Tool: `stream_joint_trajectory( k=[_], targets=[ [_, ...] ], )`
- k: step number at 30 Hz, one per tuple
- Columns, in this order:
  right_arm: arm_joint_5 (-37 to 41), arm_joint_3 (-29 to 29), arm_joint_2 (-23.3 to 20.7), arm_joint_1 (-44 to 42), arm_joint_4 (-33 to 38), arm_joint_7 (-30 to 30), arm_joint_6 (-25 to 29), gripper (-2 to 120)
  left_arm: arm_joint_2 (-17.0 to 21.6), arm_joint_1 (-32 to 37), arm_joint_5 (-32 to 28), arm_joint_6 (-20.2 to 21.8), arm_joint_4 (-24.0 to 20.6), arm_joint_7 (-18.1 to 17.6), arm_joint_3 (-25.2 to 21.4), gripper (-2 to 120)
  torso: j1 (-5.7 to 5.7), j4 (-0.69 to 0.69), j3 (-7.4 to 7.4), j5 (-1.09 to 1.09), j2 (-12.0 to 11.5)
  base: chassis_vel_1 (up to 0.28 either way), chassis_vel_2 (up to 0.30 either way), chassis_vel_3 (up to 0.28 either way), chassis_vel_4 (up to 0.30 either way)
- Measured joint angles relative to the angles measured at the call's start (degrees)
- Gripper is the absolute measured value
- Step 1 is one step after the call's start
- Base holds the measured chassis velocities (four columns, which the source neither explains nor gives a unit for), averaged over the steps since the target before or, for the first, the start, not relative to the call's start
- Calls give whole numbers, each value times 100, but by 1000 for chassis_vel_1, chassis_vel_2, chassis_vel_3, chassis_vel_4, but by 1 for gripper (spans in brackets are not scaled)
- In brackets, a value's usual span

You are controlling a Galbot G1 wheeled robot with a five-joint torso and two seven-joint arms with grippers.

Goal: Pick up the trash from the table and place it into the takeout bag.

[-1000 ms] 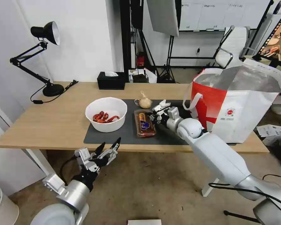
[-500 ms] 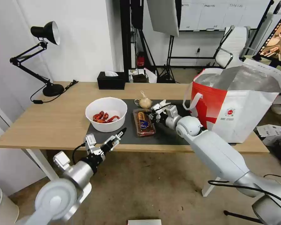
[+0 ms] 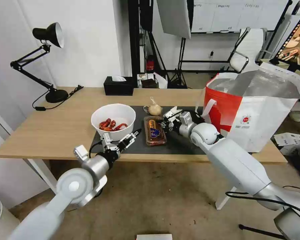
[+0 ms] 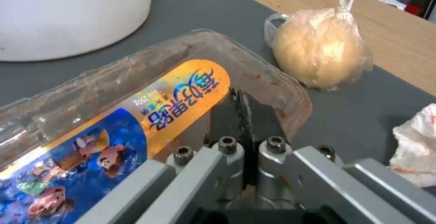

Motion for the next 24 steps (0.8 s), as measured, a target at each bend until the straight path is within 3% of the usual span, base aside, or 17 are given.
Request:
stream_joint_trajectory(
  k=[11, 24],
  targets=[
    [12, 7, -18, -52, 108, 25, -38, 0, -504, -1125, -35, 146, 971, -370, 883, 100, 0, -1, 0, 0, 0, 0, 0, 0, 0],
    [36, 26, 50, -49, 97, 43, -44, 0, -625, -1592, -47, 516, 1503, -666, 1202, 100, -1, 0, 0, 0, 0, 0, 0, 0, 0]
  ],
)
